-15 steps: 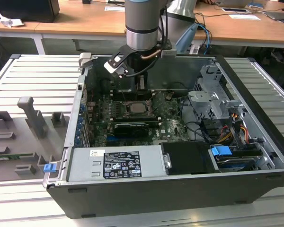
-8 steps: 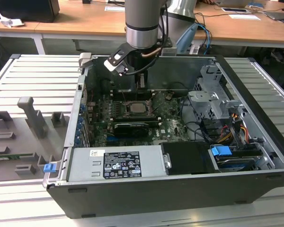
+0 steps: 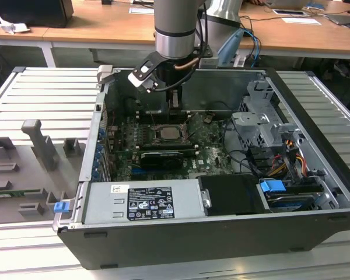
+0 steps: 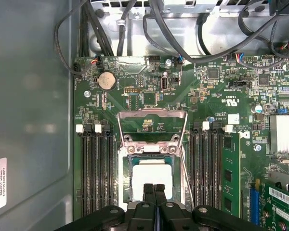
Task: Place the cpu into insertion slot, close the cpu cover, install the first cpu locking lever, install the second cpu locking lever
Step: 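Close the cpu cover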
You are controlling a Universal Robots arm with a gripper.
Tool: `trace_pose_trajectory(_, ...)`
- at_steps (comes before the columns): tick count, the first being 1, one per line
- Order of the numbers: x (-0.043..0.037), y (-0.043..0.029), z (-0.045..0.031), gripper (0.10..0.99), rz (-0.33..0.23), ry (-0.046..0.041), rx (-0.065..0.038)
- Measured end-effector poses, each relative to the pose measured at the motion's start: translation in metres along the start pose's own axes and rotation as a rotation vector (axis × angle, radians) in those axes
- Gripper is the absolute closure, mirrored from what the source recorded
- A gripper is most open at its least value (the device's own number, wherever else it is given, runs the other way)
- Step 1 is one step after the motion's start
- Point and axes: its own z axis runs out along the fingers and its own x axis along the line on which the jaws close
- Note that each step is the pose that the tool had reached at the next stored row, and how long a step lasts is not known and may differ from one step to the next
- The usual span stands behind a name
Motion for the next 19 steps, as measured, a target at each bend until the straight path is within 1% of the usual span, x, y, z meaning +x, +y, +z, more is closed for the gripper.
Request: trace_pose_trajectory(19,0.0,0.0001,-0.0013,0.98,0.0,-0.0001,0.0)
